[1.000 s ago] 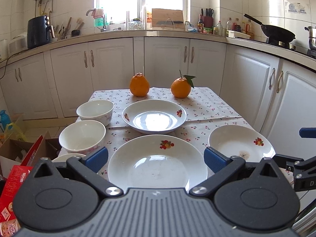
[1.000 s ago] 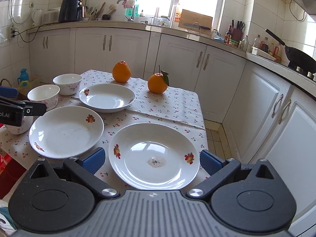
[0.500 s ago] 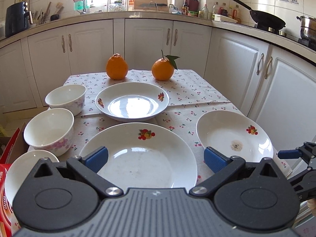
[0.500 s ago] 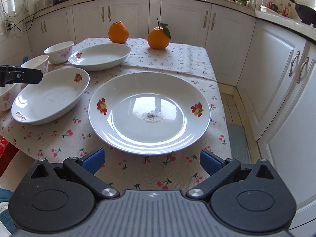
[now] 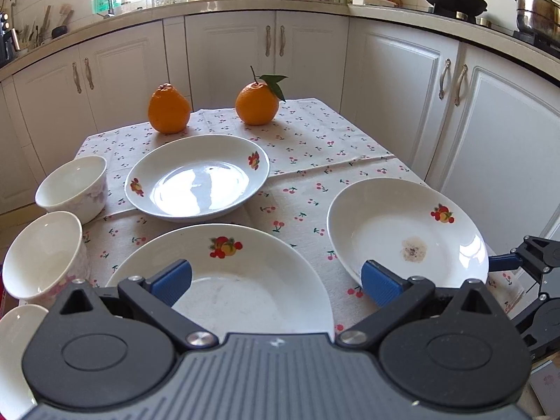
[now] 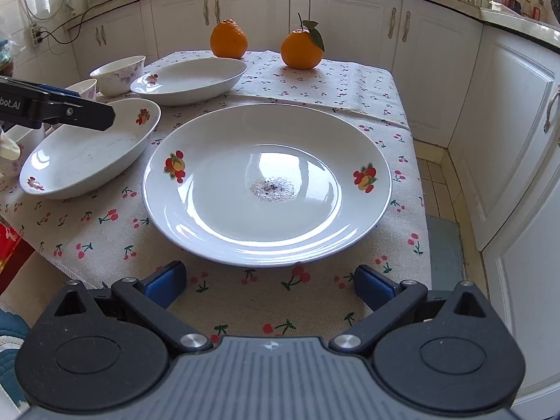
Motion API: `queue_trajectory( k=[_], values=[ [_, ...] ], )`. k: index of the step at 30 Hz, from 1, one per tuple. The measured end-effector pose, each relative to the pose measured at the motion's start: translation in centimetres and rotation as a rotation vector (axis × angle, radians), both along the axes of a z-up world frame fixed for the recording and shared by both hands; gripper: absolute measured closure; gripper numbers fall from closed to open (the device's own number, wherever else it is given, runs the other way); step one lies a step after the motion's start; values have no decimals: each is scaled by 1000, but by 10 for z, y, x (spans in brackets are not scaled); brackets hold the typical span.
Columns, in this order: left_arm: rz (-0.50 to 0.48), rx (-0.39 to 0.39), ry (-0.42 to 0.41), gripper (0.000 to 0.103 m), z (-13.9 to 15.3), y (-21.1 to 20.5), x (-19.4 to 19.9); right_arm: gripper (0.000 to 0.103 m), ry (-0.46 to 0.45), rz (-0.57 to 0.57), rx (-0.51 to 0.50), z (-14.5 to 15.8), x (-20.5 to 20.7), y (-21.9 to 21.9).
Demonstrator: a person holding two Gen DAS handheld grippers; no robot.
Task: Organize plates and bowls
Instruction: 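Move the left tool toward the rim of the stained white plate, then close the left gripper on the stained white plate's rim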
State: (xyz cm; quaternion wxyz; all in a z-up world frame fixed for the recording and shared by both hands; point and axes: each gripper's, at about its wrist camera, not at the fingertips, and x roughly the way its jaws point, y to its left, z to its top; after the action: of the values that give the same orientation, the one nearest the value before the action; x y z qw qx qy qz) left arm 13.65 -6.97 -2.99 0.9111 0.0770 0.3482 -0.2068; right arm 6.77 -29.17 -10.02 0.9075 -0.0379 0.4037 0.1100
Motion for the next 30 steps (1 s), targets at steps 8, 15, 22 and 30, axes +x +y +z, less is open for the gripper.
queue_trajectory(
  k=[8, 15, 22, 30],
  values=[
    [-110, 37, 16, 1, 2, -37, 15, 0, -35, 136, 12, -2, 6, -15],
    [-199, 61, 80, 1, -4, -66, 35, 0, -84, 224, 34, -5, 7, -23],
    [-267, 63, 187, 1, -14, -89, 64, 0, -116, 263, 48, -7, 6, -31],
    [-312, 85, 300, 4, -26, -107, 100, 0, -131, 287, 55, -8, 7, -39]
  ],
)
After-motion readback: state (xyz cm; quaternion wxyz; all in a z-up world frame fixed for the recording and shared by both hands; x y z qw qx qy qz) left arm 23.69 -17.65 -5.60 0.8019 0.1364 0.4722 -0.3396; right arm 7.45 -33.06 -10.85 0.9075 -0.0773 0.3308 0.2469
